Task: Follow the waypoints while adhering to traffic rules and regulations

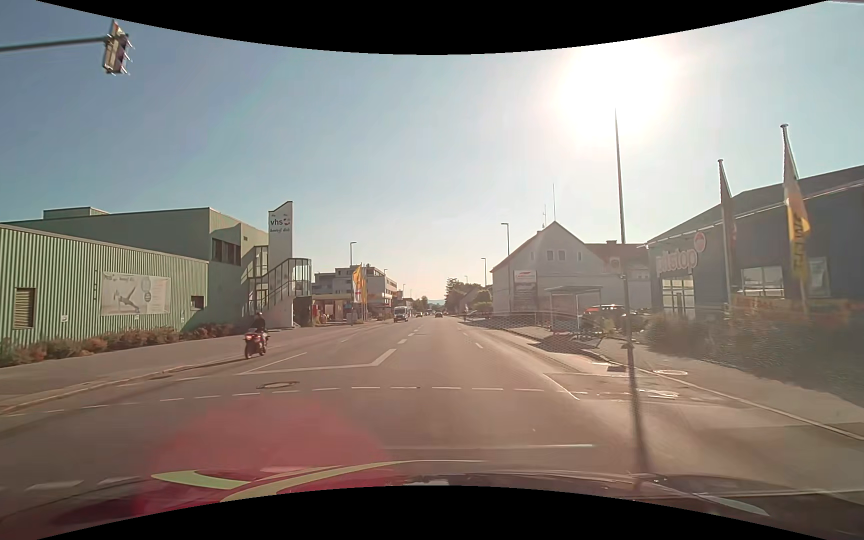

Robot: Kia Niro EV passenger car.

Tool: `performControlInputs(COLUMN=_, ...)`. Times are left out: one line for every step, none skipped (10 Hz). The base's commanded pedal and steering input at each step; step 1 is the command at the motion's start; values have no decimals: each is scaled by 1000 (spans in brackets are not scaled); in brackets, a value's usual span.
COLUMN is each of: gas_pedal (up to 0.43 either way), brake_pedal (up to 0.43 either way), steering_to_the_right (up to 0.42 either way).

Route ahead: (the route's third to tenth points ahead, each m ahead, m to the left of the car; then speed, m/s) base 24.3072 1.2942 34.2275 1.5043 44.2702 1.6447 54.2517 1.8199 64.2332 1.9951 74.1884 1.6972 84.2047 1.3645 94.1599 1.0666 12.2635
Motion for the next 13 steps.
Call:
performControlInputs(gas_pedal=110, brake_pedal=0, steering_to_the_right=-3)
performControlInputs(gas_pedal=110, brake_pedal=0, steering_to_the_right=-3)
performControlInputs(gas_pedal=110, brake_pedal=0, steering_to_the_right=-3)
performControlInputs(gas_pedal=110, brake_pedal=0, steering_to_the_right=-3)
performControlInputs(gas_pedal=110, brake_pedal=0, steering_to_the_right=-3)
performControlInputs(gas_pedal=110, brake_pedal=0, steering_to_the_right=-3)
performControlInputs(gas_pedal=110, brake_pedal=0, steering_to_the_right=-3)
performControlInputs(gas_pedal=110, brake_pedal=0, steering_to_the_right=-3)
performControlInputs(gas_pedal=110, brake_pedal=0, steering_to_the_right=-3)
performControlInputs(gas_pedal=110, brake_pedal=0, steering_to_the_right=-3)
performControlInputs(gas_pedal=110, brake_pedal=0, steering_to_the_right=-2)
performControlInputs(gas_pedal=110, brake_pedal=0, steering_to_the_right=-1)
performControlInputs(gas_pedal=110, brake_pedal=0, steering_to_the_right=0)
